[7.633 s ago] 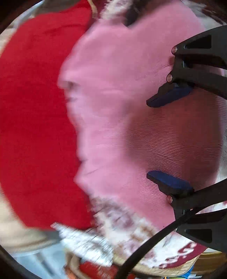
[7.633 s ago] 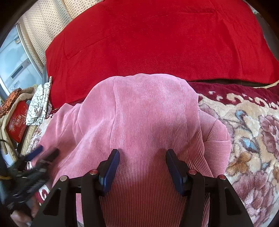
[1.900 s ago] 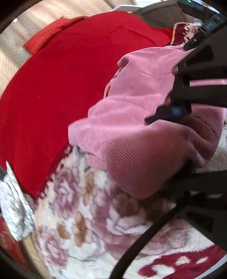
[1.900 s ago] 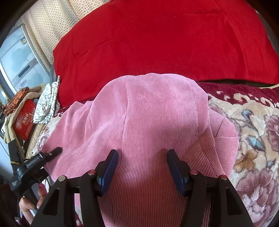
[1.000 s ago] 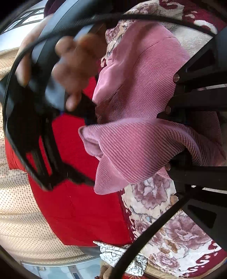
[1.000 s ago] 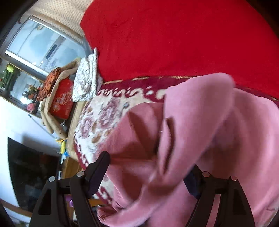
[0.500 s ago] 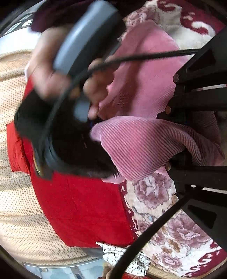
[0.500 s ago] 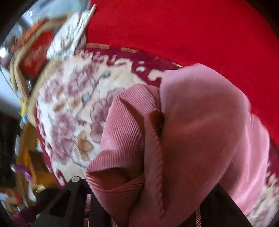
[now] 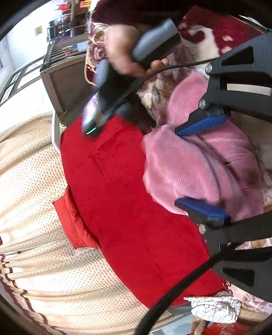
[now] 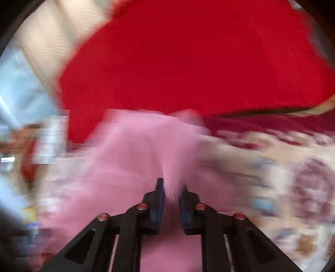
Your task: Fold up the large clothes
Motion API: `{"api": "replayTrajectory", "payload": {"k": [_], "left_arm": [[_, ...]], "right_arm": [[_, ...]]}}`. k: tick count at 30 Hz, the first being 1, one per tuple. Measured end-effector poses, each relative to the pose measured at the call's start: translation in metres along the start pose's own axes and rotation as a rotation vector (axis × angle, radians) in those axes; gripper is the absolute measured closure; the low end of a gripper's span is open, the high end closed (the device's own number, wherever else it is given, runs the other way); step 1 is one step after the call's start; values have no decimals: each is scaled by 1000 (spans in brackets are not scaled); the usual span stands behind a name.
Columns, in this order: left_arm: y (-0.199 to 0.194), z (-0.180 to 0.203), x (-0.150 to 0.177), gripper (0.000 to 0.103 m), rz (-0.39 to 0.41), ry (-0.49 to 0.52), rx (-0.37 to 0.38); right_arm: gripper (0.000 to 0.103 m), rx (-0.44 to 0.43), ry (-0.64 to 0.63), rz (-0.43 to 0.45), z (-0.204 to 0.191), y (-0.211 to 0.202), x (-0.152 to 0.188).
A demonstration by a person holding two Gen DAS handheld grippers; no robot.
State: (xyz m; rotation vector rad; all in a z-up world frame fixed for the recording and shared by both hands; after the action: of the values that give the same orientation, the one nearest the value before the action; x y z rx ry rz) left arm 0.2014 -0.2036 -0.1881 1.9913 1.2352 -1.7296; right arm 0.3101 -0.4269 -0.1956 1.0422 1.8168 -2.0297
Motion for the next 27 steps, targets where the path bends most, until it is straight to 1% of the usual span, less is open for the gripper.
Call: {"api": "replayTrajectory", "payload": {"k": [1,2,3,4,6,7,8,9,10,12,13,14,15,16,17,18,21,22,23,24,25,26,27], "left_arm": [[-3,-9,2,39,-3,-12,-10],[-7,-19,4,39,-5,-37,-14],[-12,-35,6,39,6,-81,-5],[-22,-56,7,39,41,-164,16],[-30,-86,11,39,91,-310,29],[-26,-104,17,39,76,-395,22],[-19,-114,22,39,50,-440,26],[-8,-121,29,39,5,-483,37],[1,-122,34,39,-35,-499,45],[14,-115,40,39,-99,-467,31],[18,-110,43,39,-126,-432,15],[21,-103,44,38,-148,-392,5],[20,-98,42,37,-152,-373,4],[17,-96,43,33,-150,-364,3],[16,-96,44,30,-148,-363,2],[16,-96,46,29,-150,-367,0],[20,-90,46,30,-176,-344,-15],[22,-89,46,30,-181,-337,-22],[22,-89,48,31,-182,-337,-21],[21,-88,48,35,-181,-341,-13],[21,-86,48,51,-183,-348,-6],[23,-87,50,69,-193,-362,13],[28,-90,50,75,-196,-374,34]], "right_arm": [[93,53,23,-42,14,20,5],[93,-5,99,-111,30,38,11],[93,-67,154,-137,38,43,12],[93,-93,170,-123,42,40,10],[93,-104,122,-35,34,20,-1],[92,-158,118,-8,27,10,-5],[92,-201,133,-4,24,4,-6],[92,-258,147,-7,17,-3,-7],[91,-299,147,-6,11,-9,-8],[86,-357,113,15,-4,-23,-6],[74,-380,95,21,-12,-30,-5],[49,-402,90,21,-16,-35,-2],[28,-453,101,14,-15,-41,1],[12,-511,129,16,-20,-45,3],[12,-546,145,21,-22,-47,4],[12,-581,149,7,-30,-47,7],[12,-609,130,-46,-50,-38,15],[13,-601,130,-67,-56,-32,17],[13,-595,136,-90,-61,-26,19],[13,-603,152,-119,-66,-18,21],[13,-615,166,-138,-70,-13,23],[13,-620,178,-150,-73,-6,24],[13,-621,192,-159,-76,-1,24]]}}
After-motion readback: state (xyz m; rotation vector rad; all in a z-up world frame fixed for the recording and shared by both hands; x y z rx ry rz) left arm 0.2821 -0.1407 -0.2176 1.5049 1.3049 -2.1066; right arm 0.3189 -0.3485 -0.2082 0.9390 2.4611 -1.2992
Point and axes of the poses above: each gripper's, at about its wrist camera, not at the fingertips, and y roughly the way its jaws point, z to its right, x to its underside, the point moved 3 cm from there along y, roughly the way its jaws point, and after that the axes turned 13 degrees about x, right-handed, at the moved point
